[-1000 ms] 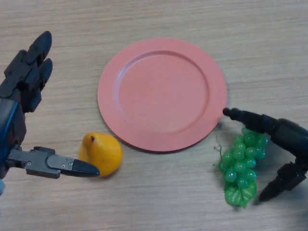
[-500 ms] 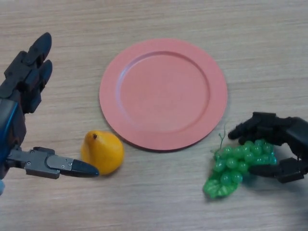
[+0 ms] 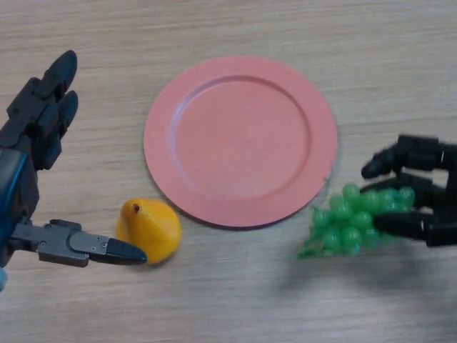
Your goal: Pick up the green grapes and place it on the plate
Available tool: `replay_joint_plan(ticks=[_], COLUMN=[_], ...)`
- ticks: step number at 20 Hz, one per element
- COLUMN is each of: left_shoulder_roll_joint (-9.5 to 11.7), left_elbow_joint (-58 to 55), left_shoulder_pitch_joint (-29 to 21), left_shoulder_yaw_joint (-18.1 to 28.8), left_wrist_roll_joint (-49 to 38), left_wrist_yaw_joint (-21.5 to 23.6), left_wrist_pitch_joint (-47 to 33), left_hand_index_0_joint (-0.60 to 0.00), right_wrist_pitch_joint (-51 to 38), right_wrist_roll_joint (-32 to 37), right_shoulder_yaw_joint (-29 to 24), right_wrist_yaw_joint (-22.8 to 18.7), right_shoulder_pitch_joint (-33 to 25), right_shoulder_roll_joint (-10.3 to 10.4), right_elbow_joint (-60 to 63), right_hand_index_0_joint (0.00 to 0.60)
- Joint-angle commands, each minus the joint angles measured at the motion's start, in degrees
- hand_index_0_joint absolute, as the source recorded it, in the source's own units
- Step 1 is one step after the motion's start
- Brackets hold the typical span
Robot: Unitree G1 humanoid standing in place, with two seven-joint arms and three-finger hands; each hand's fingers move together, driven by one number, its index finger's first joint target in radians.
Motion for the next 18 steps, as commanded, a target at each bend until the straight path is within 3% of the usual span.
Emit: replay_joint_plan(ticks=[1,4,6,9,11,13,14,17,18], left_shoulder_roll_joint=[1.4,1.7,2.2,2.4,2.3,2.2,2.2,2.2,2.3], left_elbow_joint=[-4.7,-6.3,-7.4,-8.1,-8.3,-8.1,-8.1,-7.5,-7.2], left_shoulder_pitch_joint=[-0.8,-1.1,-1.7,-2.0,-2.3,-2.2,-2.2,-2.2,-2.2], left_shoulder_yaw_joint=[3.8,4.6,5.5,5.6,5.8,6.0,6.0,6.3,6.2], left_wrist_roll_joint=[-0.6,-2.2,-3.3,-3.2,-3.6,-4.1,-4.2,-4.6,-4.7], left_wrist_yaw_joint=[0.3,0.2,0.0,0.3,0.6,0.8,0.8,1.0,1.3], left_wrist_pitch_joint=[-4.9,-2.6,-1.0,-1.1,-1.0,-1.8,-1.9,-2.7,-2.8], left_hand_index_0_joint=[0.000,0.000,0.000,0.000,0.000,0.000,0.000,0.000,0.000], right_wrist_pitch_joint=[-9.7,-14.7,-12.3,-17.6,-14.2,-18.0,-18.3,-22.0,-23.5], right_wrist_roll_joint=[6.4,3.1,2.4,-1.4,0.3,-4.1,-4.5,-11.4,-14.3], right_shoulder_yaw_joint=[1.0,4.9,6.6,8.8,9.6,11.8,11.9,13.0,13.0], right_wrist_yaw_joint=[-2.2,-5.0,-7.8,-15.7,-20.7,-22.9,-23.0,-23.2,-23.4], right_shoulder_pitch_joint=[-6.8,-11.4,-14.1,-21.0,-23.4,-23.9,-24.0,-25.6,-25.9], right_shoulder_roll_joint=[-0.9,0.4,2.0,6.1,8.0,8.1,8.1,8.4,9.0], right_elbow_joint=[-3.3,-0.9,-0.6,4.5,5.3,6.7,6.9,10.0,10.9], right_hand_index_0_joint=[0.600,0.600,0.600,0.600,0.600,0.600,0.554,0.154,0.054])
